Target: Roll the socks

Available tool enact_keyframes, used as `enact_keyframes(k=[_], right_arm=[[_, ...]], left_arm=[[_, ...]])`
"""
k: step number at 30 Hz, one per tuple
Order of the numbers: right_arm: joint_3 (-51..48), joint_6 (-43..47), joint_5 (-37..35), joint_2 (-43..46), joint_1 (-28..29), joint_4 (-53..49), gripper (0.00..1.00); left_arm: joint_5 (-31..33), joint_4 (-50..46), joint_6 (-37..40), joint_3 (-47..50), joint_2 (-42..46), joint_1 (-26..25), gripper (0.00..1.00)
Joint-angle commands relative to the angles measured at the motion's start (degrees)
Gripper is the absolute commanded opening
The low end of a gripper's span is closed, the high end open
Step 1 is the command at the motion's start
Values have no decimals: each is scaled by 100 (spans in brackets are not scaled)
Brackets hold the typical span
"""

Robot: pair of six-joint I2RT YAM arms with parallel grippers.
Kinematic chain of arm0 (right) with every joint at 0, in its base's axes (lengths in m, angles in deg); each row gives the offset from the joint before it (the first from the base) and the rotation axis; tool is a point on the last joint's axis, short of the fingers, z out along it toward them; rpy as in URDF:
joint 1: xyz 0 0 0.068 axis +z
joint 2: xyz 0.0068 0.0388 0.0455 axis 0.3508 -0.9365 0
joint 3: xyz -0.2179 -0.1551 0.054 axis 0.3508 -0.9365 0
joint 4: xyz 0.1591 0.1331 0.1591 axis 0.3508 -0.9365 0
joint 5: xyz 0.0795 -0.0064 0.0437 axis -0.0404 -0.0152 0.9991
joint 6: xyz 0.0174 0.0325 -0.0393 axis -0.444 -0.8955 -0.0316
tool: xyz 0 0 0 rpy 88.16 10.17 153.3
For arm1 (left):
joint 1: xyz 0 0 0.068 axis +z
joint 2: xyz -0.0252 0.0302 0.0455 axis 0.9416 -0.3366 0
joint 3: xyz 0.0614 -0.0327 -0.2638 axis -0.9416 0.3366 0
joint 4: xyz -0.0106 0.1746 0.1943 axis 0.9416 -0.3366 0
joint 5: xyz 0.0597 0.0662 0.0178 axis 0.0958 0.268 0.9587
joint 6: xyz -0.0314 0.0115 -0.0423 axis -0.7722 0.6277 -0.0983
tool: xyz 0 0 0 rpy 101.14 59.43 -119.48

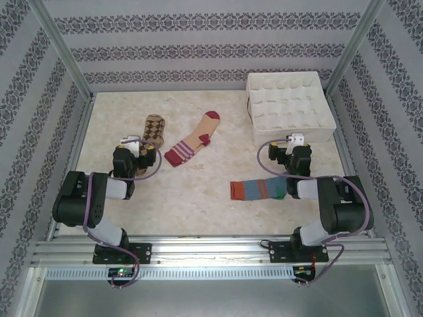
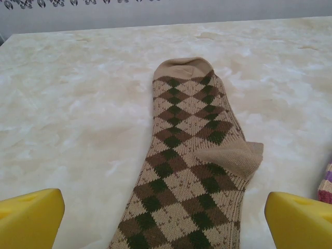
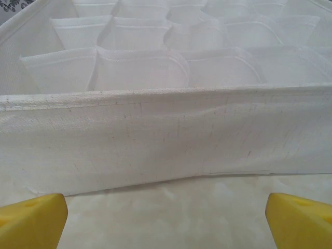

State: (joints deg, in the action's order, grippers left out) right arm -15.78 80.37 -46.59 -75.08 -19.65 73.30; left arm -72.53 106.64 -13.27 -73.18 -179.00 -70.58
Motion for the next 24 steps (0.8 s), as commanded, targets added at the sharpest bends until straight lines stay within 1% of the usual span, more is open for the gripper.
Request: enact_keyframes(k=[1, 24], right_arm=[[76, -65, 98, 22, -1, 85, 98], [76, -48, 82, 21, 17, 83, 98]], left_arm=[[-12, 12, -55, -41, 14, 52, 99], [-20, 56, -55, -24, 14, 60, 99]])
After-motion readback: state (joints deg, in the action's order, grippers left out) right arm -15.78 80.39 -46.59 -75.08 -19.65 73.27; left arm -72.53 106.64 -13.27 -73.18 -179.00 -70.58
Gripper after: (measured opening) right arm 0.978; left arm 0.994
